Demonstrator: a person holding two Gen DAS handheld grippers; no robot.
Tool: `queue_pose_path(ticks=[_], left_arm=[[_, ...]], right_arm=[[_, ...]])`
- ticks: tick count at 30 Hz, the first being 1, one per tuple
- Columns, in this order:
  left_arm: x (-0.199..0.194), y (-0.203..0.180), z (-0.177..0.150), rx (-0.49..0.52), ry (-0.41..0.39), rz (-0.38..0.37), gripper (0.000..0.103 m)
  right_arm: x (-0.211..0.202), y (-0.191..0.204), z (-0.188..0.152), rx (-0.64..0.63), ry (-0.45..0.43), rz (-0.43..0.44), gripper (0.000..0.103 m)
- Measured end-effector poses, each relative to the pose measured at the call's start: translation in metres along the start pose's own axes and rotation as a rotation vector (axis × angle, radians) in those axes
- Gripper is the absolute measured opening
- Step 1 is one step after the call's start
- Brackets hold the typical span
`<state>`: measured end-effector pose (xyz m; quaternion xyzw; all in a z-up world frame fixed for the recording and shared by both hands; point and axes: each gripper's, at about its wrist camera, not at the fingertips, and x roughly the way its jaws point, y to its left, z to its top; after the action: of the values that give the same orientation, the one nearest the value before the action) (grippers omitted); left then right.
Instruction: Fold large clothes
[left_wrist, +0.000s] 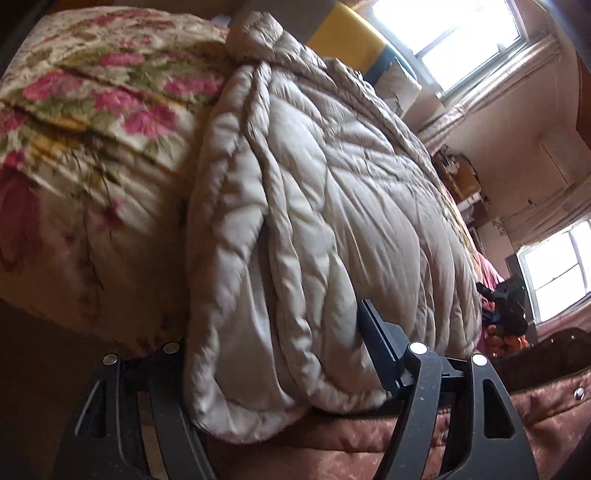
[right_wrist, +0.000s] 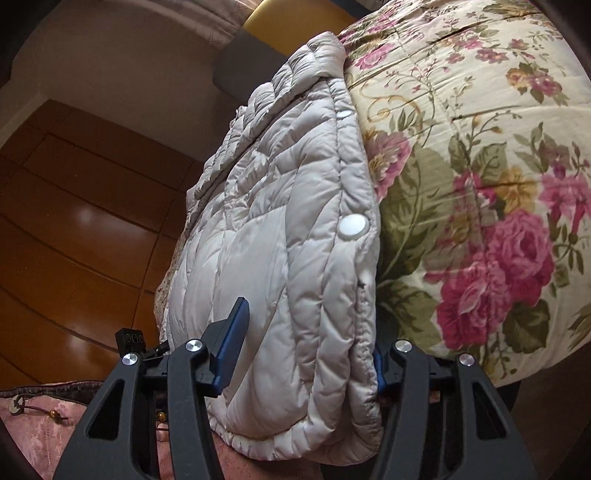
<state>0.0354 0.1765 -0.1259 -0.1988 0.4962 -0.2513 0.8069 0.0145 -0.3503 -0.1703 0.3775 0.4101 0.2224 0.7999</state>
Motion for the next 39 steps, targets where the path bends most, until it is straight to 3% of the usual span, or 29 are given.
queue_pose_path(ticks=[3,6,7,10,12,18,23,28,33,36,39], left_arm=[[0.009,0.000,-0.002,-0.025,0.034,-0.048,0.067],[0.019,-0.006,-0.001,-0.032,0.077,-0.128,0.043],[0.021,-0.014,-0.002,-0.003,0.084,-0.132,0.032],[0.014,-0.032,0.002,0.048,0.047,-0.161,0.020],[-0.001,-0.043,0.008,0.063,-0.016,-0.204,0.019],[-0.054,-0.069,0.026,0.055,-0.234,-0.331,0.016],[-0.090,-0.085,0.028,0.070,-0.336,-0.421,0.016],[-0.124,-0.095,0.019,0.081,-0.405,-0.559,0.016],[-0.153,-0.096,0.011,0.025,-0.408,-0.742,0.016],[-0.164,-0.101,0.011,0.024,-0.414,-0.753,0.016],[-0.161,-0.104,0.020,0.017,-0.397,-0.722,0.019]], right_arm=[[0.005,-0.001,-0.009,0.007,0.043,0.038,0.054],[0.011,0.001,-0.017,0.012,0.089,0.067,0.052],[0.014,0.003,-0.019,0.011,0.098,0.075,0.049],[0.021,0.009,-0.020,0.022,0.114,0.133,0.029],[0.017,0.018,-0.014,0.006,0.087,0.192,0.023],[-0.022,0.053,0.007,-0.061,-0.099,0.380,0.020],[-0.042,0.078,0.010,-0.128,-0.158,0.482,0.019],[-0.075,0.091,-0.001,-0.217,-0.203,0.644,0.019],[-0.094,0.104,-0.014,-0.272,-0.216,0.782,0.019],[-0.104,0.112,-0.029,-0.290,-0.196,0.836,0.019],[-0.103,0.112,-0.034,-0.281,-0.198,0.817,0.019]])
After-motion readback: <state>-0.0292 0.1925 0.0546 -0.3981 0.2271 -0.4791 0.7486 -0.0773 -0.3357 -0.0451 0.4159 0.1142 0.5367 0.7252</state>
